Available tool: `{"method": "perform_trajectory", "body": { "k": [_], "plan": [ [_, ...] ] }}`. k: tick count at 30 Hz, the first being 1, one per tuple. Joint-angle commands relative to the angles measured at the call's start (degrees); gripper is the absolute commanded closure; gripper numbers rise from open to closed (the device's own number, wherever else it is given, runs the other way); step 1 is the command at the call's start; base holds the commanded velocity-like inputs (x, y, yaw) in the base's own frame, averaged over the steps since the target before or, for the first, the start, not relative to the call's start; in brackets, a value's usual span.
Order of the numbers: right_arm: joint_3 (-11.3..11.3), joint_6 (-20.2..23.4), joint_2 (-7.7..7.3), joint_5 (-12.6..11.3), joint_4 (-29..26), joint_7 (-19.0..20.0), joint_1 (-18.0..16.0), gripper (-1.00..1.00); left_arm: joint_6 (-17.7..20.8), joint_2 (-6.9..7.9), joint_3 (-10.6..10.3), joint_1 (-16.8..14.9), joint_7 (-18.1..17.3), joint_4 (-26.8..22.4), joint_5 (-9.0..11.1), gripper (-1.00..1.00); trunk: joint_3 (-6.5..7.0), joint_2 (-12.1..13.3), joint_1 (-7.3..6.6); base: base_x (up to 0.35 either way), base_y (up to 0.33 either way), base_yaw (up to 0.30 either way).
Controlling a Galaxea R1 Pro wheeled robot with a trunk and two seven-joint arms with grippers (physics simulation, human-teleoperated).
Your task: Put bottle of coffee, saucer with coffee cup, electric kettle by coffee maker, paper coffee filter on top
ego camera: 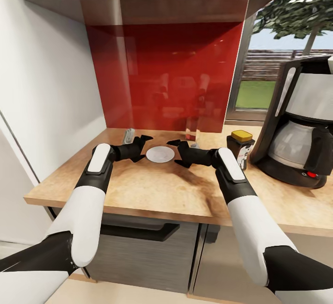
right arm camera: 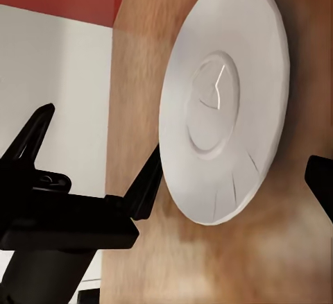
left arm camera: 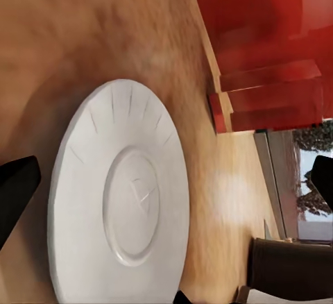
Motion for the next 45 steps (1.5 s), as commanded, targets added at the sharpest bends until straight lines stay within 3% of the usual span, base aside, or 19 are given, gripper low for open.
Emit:
{"method": "perform_trajectory", "body": {
  "k": [1,12,30,34,45],
  "plan": [
    [0.0,0.2,-0.01,0.2,0.0,-0.7,0.0,-1.00,0.4,-0.07,0.2,0.0,0.7,0.0,0.4,-1.00,-0.07,0.0,0.00,0.000,-0.004,0.000],
    [0.0,0.1,-0.01,0.2,-0.1,1.4,0.0,-1.00,0.4,-0.07,0.2,0.0,0.7,-0.1,0.4,-1.00,-0.07,0.0,0.00,0.000,0.000,0.000],
    [0.0,0.1,-0.01,0.2,-0.1,1.5,0.0,-1.00,0.4,-0.07,0.3,0.0,0.6,-0.1,0.4,-1.00,-0.07,0.0,0.00,0.025,0.000,0.000],
    [1.7,-0.1,-0.01,0.3,0.0,1.6,0.0,-1.00,0.5,-0.07,0.3,0.0,0.6,-0.1,0.4,-1.00,-0.07,0.0,0.00,0.066,0.000,0.000],
    [2.4,-0.1,-0.01,0.3,0.0,2.7,0.0,-1.00,0.5,-0.07,0.2,0.0,0.6,-0.1,0.4,-1.00,-0.07,0.0,0.00,0.046,0.000,0.000]
  ]
}}
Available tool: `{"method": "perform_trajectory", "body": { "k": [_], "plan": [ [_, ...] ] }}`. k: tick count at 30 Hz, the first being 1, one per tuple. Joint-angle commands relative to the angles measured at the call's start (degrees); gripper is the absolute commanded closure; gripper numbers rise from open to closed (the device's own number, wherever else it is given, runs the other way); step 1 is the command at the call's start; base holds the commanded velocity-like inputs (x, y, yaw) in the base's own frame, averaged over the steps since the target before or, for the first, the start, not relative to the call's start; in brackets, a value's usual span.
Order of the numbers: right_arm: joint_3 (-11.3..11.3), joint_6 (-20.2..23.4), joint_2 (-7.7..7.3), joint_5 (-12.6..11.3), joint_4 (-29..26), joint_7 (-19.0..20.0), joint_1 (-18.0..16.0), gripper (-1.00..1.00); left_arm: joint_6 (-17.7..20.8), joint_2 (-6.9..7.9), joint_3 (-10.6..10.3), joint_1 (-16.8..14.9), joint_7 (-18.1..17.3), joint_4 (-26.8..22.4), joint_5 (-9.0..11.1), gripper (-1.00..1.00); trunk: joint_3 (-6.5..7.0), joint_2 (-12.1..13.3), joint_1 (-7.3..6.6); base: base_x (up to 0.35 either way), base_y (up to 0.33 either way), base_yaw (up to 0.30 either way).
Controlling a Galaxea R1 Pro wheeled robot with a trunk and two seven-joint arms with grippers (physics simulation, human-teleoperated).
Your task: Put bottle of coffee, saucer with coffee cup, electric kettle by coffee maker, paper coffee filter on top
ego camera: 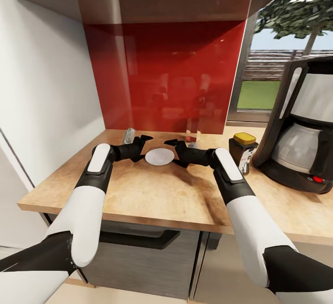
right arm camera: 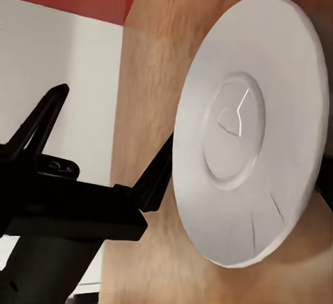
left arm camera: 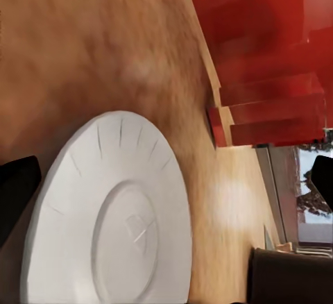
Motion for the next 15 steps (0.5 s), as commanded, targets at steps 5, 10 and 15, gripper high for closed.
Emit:
{"method": "perform_trajectory", "body": {
  "k": [5,10,15],
  "plan": [
    [0.1,0.0,0.03,-0.6,0.7,-0.2,-0.1,-1.00,0.3,-0.07,0.2,0.0,0.7,0.0,0.3,-1.00,-0.07,0.0,0.00,0.001,0.000,0.000],
    [0.1,0.0,0.07,-0.7,1.0,-0.2,-0.1,-1.00,0.3,-0.07,0.2,0.0,0.7,0.0,0.3,-1.00,-0.07,0.0,0.00,0.000,0.000,0.000],
    [0.1,0.0,0.09,-0.7,1.0,-0.2,-0.1,-1.00,0.3,-0.07,0.2,0.0,0.7,0.0,0.3,-1.00,-0.07,0.0,0.00,0.000,0.000,0.000]
  ]
}}
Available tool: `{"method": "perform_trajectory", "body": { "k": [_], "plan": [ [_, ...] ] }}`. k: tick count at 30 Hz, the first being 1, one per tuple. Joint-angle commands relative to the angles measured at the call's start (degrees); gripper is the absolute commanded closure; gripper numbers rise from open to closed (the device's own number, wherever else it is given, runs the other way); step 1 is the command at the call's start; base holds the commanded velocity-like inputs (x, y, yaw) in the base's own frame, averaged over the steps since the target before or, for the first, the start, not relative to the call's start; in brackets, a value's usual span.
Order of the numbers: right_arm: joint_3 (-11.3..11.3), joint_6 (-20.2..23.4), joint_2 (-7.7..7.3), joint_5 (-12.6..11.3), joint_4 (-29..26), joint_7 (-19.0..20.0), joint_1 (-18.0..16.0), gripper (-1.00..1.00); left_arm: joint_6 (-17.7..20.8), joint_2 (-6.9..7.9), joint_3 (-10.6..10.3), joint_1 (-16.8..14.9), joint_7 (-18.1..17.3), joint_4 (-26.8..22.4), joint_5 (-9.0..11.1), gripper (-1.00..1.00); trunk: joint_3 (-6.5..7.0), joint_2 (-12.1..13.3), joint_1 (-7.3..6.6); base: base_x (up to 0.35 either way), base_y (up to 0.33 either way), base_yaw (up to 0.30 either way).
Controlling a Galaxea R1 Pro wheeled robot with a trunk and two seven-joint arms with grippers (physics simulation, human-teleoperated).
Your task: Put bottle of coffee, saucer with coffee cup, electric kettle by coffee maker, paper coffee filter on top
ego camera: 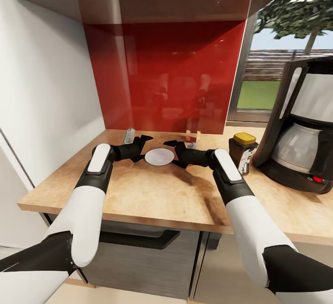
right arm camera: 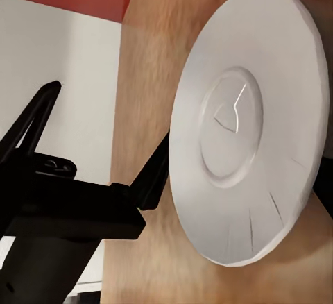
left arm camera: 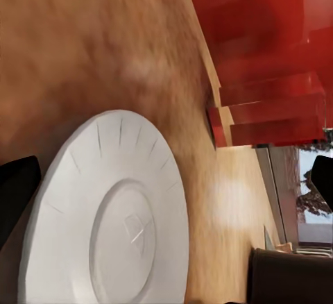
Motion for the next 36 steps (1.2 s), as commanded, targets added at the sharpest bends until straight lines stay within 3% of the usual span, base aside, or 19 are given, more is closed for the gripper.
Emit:
{"method": "perform_trajectory", "body": {
  "k": [1,12,18,22,36],
  "plan": [
    [0.0,0.1,0.00,-0.4,0.0,-0.7,0.0,-1.00,0.4,-0.07,0.2,-0.1,0.7,0.0,0.3,-1.00,-0.07,0.0,0.00,0.000,0.000,0.000],
    [-0.1,0.1,0.00,-0.4,0.0,1.8,0.0,-1.00,0.4,-0.07,0.2,0.0,0.7,0.0,0.3,-1.00,-0.07,0.0,0.00,0.000,0.000,0.000],
    [-0.1,0.1,0.00,-0.3,1.0,6.2,0.0,-1.00,0.4,-0.07,0.2,0.0,0.7,0.0,0.3,-1.00,-0.07,0.0,0.00,0.000,0.000,0.000],
    [0.0,0.1,0.00,-0.2,1.6,7.1,0.0,-1.00,0.4,-0.07,0.2,0.0,0.7,0.0,0.3,-1.00,-0.07,0.0,0.00,0.000,0.000,0.000],
    [0.0,0.1,0.00,-0.4,1.8,7.4,0.0,-1.00,0.4,-0.07,0.2,-0.1,0.7,0.0,0.3,-1.00,-0.07,0.0,0.00,0.000,0.000,0.000]
  ]
}}
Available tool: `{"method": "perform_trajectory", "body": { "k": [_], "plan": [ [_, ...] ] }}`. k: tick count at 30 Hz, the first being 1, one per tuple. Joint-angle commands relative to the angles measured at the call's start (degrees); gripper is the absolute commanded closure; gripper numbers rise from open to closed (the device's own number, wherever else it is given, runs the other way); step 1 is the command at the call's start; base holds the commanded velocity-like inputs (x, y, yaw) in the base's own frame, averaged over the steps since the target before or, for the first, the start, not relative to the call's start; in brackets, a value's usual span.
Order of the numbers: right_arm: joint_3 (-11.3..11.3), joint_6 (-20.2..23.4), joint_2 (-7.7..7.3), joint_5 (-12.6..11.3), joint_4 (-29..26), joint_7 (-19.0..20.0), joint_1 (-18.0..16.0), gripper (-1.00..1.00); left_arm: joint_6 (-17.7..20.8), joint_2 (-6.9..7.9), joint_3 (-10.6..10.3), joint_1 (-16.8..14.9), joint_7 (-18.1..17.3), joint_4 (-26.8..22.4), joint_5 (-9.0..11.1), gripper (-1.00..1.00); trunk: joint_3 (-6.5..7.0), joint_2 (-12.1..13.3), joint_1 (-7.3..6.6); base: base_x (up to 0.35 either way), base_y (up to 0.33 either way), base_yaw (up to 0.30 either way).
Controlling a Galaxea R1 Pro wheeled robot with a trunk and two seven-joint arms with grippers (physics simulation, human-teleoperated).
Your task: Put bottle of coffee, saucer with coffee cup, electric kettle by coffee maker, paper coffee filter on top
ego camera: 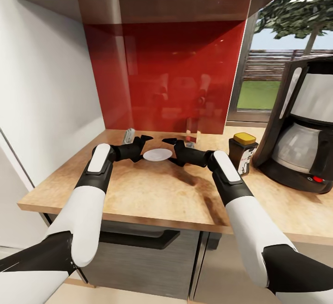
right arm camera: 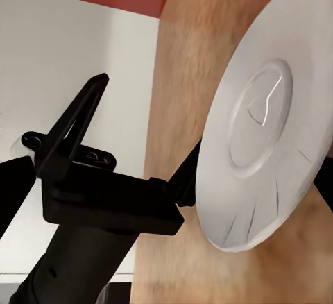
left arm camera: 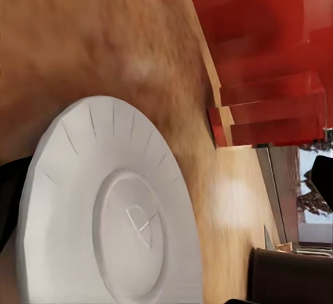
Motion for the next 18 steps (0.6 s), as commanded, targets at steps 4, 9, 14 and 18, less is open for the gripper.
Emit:
{"method": "perform_trajectory", "body": {
  "k": [4,9,14,18],
  "plan": [
    [0.0,0.0,0.00,-0.7,-0.1,1.3,0.0,-1.00,0.4,-0.07,0.2,0.0,0.7,0.0,0.3,-1.00,-0.07,0.0,0.00,0.000,0.000,0.000],
    [-0.1,0.0,0.00,-0.7,-0.1,2.6,-0.1,-1.00,0.4,-0.07,0.2,-0.1,0.7,-0.1,0.3,-1.00,-0.07,0.0,0.00,0.000,0.000,0.000],
    [-0.2,-0.1,0.00,-0.7,0.4,3.0,0.0,-1.00,0.4,-0.07,0.2,0.0,0.7,-0.1,0.3,-1.00,-0.07,0.0,0.00,0.000,0.000,0.000],
    [-0.2,-2.8,-0.02,-0.4,0.6,2.9,0.0,-1.00,0.4,-0.07,0.2,0.0,0.7,-0.1,0.3,-1.00,-0.07,0.0,0.00,0.000,0.000,0.000]
  ]
}}
